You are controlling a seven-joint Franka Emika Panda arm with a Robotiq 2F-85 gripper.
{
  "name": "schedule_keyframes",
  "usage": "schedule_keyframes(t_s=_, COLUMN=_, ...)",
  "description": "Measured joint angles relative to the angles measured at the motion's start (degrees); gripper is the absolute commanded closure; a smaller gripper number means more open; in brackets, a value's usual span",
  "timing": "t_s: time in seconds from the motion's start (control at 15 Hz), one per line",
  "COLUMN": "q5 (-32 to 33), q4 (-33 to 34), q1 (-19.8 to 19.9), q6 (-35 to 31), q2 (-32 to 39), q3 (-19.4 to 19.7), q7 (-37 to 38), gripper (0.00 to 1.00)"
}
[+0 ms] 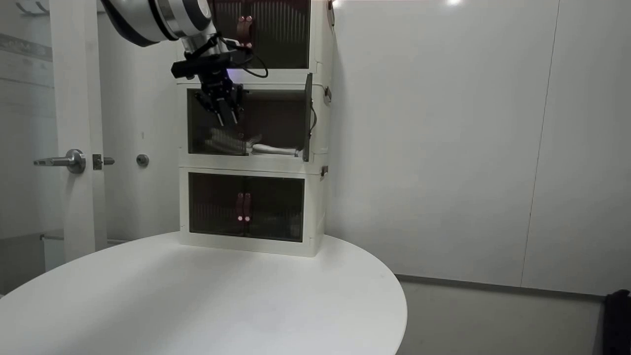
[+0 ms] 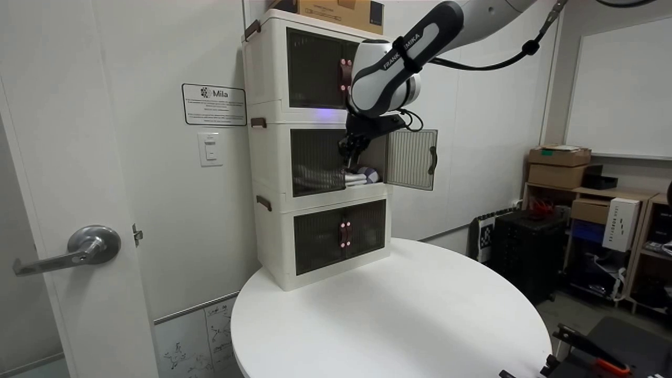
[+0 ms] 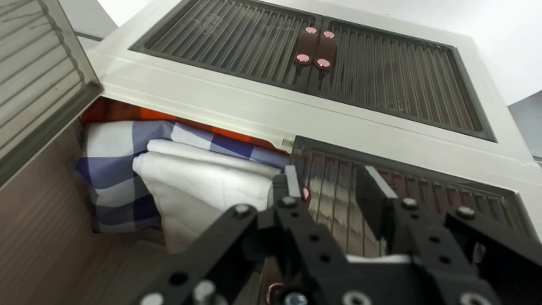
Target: Open the doors of the second cabinet, remove one towel and put it on the table
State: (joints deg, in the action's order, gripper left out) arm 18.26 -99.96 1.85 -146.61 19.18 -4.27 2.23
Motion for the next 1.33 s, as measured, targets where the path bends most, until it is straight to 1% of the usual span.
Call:
schedule_keyframes(t_s=0.67, q5=0.00, q4=0.00, q1=0.02, q6=0.00, q2=0.00, q3=-0.01, q7=0.00, gripper=0.59)
schedule_keyframes(t_s=0.73, q5=0.00, q4=0.00, q1=0.02, q6=0.00, q2=0.00, q3=-0.01, q7=0.00, gripper=0.34)
schedule_keyframes(t_s=0.8, q5=0.00, q4=0.00, q1=0.02, q6=0.00, q2=0.00, q3=-0.01, q7=0.00, gripper=0.33)
schedule_keyframes(t_s=0.87, q5=0.00, q4=0.00, q1=-0.27, q6=0.00, q2=0.02, q3=0.34, q7=0.00, gripper=0.28)
schedule_keyframes(t_s=1.0, q5=0.41, q4=0.17, q1=-1.64, q6=0.14, q2=0.27, q3=2.13, q7=0.19, gripper=0.14)
schedule_keyframes(t_s=1.13, q5=2.64, q4=0.66, q1=-3.52, q6=0.59, q2=0.73, q3=4.47, q7=1.84, gripper=0.01)
schedule_keyframes(t_s=1.33, q5=8.85, q4=2.55, q1=-7.09, q6=2.00, q2=1.99, q3=7.77, q7=6.63, gripper=0.00)
